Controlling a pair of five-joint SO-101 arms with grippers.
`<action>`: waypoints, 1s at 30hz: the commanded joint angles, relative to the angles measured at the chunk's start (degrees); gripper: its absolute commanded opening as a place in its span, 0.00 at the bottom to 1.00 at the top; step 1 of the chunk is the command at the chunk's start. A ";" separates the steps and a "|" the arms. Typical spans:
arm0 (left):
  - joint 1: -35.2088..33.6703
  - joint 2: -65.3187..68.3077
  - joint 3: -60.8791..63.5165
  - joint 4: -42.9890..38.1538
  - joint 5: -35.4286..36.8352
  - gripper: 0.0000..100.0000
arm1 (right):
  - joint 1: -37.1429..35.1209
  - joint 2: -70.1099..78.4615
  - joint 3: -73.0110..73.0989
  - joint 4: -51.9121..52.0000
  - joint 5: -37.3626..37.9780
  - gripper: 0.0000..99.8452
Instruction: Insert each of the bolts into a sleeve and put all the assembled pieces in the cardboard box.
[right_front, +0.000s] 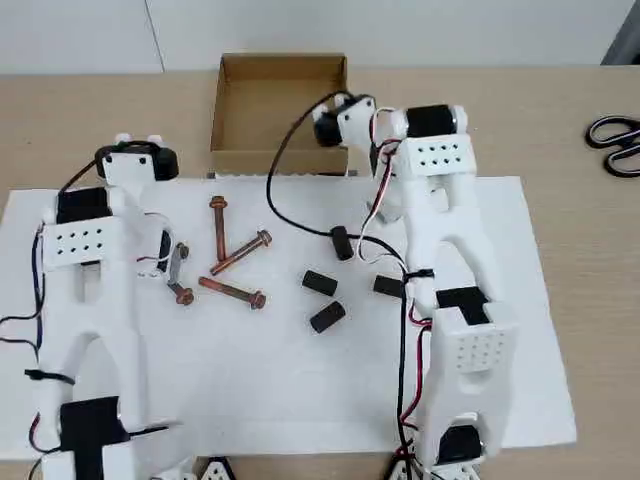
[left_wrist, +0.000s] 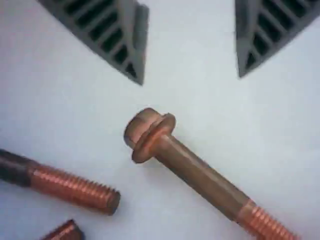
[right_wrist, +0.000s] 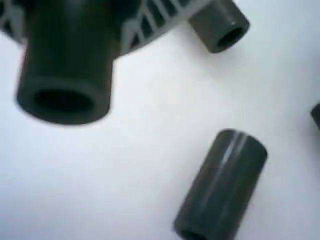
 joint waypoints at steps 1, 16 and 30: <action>3.60 -0.26 -4.44 1.49 3.78 0.07 | 1.71 -2.86 -3.08 1.89 -4.13 0.00; 10.46 22.86 -28.97 2.11 18.20 0.07 | 5.67 -17.89 17.14 1.27 -6.77 0.00; 10.64 47.82 -59.91 8.53 25.58 0.08 | 9.98 -18.07 20.22 1.19 -7.03 0.01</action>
